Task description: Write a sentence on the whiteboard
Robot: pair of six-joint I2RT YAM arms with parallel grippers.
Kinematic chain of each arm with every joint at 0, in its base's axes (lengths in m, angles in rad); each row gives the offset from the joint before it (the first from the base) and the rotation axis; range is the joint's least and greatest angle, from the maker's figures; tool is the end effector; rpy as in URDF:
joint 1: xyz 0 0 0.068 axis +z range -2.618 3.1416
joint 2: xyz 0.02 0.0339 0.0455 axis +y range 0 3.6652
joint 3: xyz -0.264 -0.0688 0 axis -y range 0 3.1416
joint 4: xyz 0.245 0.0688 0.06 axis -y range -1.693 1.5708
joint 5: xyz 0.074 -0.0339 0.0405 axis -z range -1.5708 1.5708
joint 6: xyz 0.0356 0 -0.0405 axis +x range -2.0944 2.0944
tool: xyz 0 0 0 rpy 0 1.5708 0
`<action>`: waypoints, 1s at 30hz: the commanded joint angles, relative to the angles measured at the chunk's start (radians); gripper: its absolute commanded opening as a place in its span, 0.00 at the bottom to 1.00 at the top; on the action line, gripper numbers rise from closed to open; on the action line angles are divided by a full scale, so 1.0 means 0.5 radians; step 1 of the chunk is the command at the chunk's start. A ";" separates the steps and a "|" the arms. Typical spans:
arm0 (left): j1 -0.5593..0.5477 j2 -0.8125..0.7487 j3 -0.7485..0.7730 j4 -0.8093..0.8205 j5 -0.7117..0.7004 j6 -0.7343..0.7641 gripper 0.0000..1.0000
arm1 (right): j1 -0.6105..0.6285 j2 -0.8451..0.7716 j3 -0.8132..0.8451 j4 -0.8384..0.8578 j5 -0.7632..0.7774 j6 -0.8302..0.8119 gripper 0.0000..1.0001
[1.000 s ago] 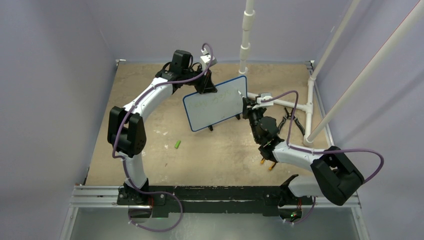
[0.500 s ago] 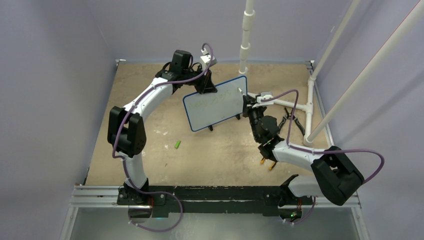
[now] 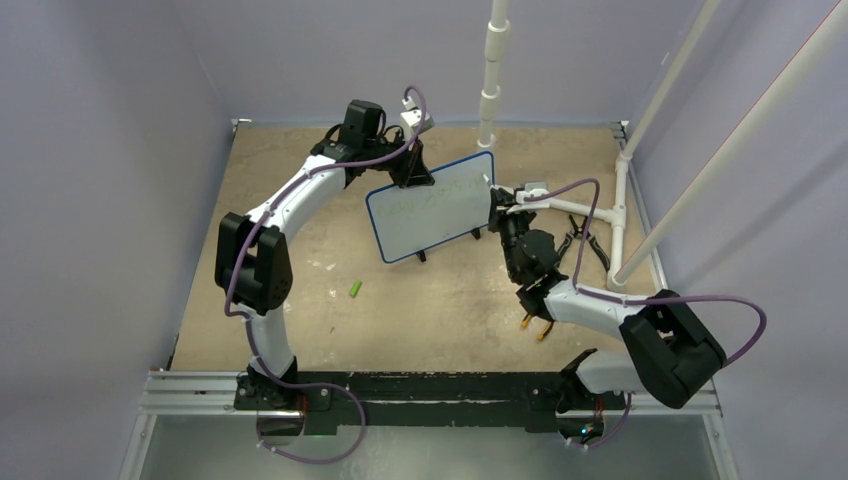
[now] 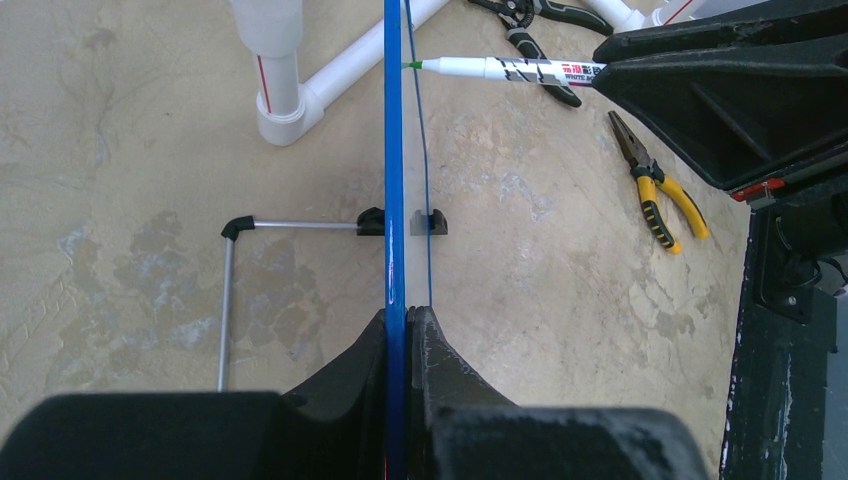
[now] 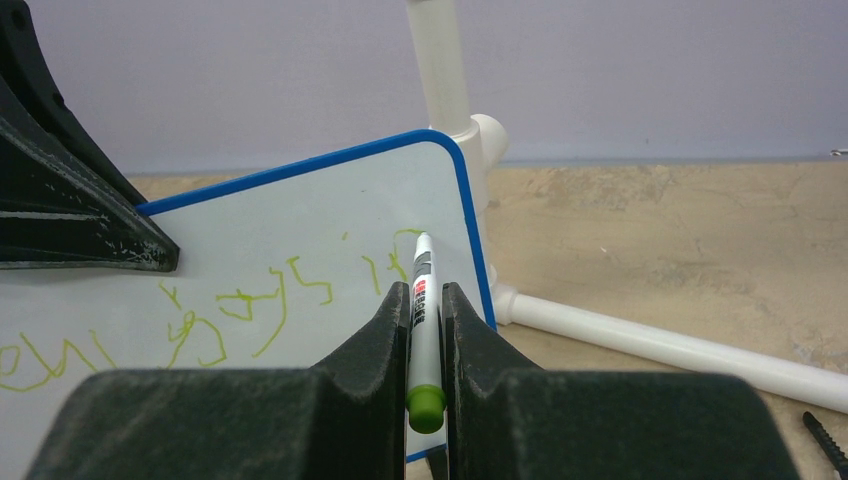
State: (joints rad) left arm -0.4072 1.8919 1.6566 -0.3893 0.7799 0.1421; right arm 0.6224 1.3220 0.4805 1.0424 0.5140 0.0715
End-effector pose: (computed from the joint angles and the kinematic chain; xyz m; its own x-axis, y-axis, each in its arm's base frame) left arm 0.3905 -0.1957 0.3072 -0.4175 0.2897 -0.8613 0.8733 0.3898 -0.2922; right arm 0.2262 0.1408 0.2476 0.1534 0.1866 -0.9704 -0.1275 0.9775 0.1679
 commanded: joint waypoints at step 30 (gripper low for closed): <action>-0.014 -0.076 -0.053 0.124 -0.063 -0.007 0.00 | -0.015 -0.139 -0.045 -0.212 0.077 0.174 0.00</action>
State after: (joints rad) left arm -0.4072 1.8904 1.6497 -0.3737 0.7704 0.1226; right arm 0.6205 1.3064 0.4789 0.9333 0.5331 0.1501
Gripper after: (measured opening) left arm 0.044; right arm 0.137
